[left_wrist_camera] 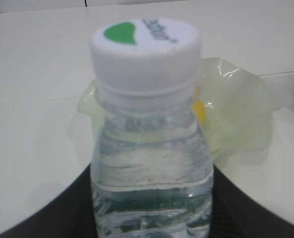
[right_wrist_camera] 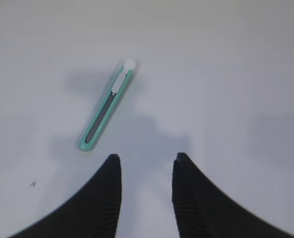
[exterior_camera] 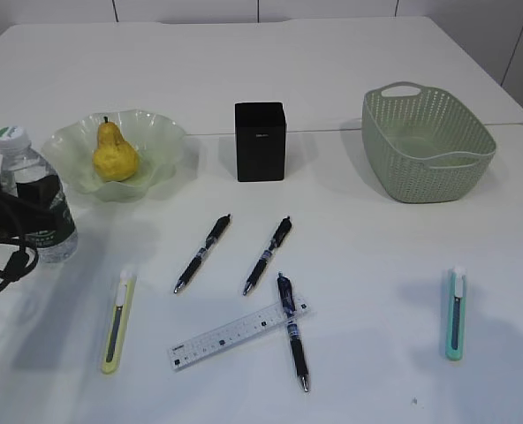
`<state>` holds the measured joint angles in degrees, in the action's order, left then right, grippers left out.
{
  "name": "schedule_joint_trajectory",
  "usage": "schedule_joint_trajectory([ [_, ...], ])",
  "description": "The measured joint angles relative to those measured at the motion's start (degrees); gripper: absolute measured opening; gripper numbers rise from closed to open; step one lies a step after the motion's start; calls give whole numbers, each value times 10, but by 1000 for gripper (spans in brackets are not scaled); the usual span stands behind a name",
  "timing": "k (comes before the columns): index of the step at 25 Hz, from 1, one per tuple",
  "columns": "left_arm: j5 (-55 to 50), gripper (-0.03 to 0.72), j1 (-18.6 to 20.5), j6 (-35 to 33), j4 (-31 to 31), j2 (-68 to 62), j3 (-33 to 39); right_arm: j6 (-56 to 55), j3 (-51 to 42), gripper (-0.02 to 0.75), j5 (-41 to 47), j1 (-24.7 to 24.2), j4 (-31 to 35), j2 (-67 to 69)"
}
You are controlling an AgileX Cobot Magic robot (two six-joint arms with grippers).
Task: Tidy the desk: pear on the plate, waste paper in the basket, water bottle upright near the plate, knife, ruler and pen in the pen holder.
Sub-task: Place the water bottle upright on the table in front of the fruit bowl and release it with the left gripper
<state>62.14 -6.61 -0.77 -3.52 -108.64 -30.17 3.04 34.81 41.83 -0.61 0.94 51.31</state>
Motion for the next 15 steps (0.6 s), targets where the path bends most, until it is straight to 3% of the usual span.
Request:
schedule_joint_trajectory([
  [15, 18, 347, 0, -1, 0, -44, -47, 2, 0, 293, -1, 0, 0, 0],
])
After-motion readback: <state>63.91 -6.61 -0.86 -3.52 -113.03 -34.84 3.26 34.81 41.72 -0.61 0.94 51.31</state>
